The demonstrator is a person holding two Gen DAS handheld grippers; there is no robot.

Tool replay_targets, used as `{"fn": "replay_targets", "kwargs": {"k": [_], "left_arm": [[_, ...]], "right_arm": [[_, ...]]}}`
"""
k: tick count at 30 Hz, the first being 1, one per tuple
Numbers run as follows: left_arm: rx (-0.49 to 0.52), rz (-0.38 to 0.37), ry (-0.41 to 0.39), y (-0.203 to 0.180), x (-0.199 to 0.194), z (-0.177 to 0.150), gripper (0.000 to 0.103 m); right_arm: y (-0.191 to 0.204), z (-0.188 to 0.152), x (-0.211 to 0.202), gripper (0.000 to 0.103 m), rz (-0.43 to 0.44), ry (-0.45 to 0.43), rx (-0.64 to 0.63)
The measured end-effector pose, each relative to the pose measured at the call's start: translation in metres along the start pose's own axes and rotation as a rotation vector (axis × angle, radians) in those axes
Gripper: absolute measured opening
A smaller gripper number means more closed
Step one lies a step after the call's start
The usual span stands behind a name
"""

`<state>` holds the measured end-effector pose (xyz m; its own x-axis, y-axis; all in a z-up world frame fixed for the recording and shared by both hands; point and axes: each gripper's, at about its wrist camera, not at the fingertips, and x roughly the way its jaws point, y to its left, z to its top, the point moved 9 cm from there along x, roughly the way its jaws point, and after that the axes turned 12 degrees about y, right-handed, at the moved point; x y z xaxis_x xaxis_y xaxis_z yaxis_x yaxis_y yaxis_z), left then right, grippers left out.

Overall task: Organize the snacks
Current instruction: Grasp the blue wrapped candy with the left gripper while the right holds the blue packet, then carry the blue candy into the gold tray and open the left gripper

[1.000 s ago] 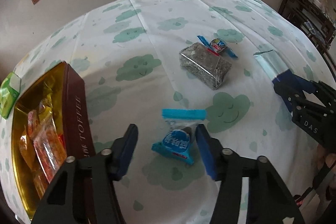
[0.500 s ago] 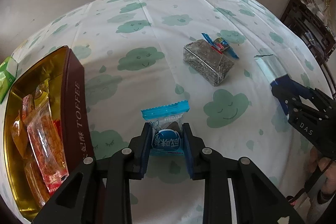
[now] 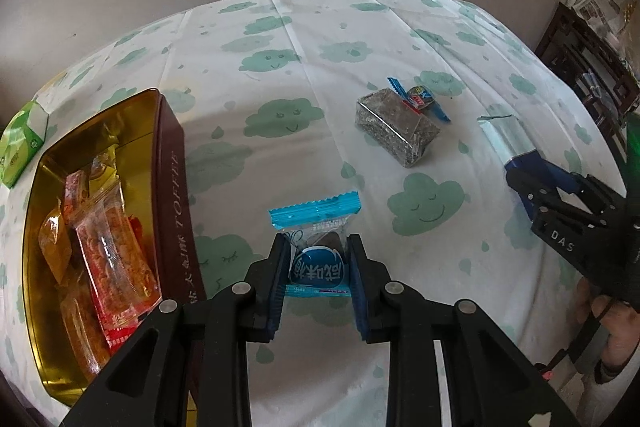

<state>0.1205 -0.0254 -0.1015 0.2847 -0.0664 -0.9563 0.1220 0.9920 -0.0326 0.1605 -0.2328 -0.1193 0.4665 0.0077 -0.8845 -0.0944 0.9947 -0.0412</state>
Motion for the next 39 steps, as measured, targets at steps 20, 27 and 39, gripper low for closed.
{"fn": "replay_targets", "kwargs": {"k": [20,27,39], "left_arm": [[-0.108,0.036,-0.116,0.061,-0.062,0.007,0.025],[-0.232,0.112,-0.121,0.13,-0.066,0.002,0.025],[-0.342,0.196,-0.044,0.195,-0.037,-0.015,0.025]], "right_arm": [[-0.001,0.001,0.001,0.053,-0.003,0.001,0.003],[-0.002,0.001,0.001,0.053,-0.003,0.001,0.003],[0.0,0.001,0.001,0.054,-0.003,0.001,0.003]]}}
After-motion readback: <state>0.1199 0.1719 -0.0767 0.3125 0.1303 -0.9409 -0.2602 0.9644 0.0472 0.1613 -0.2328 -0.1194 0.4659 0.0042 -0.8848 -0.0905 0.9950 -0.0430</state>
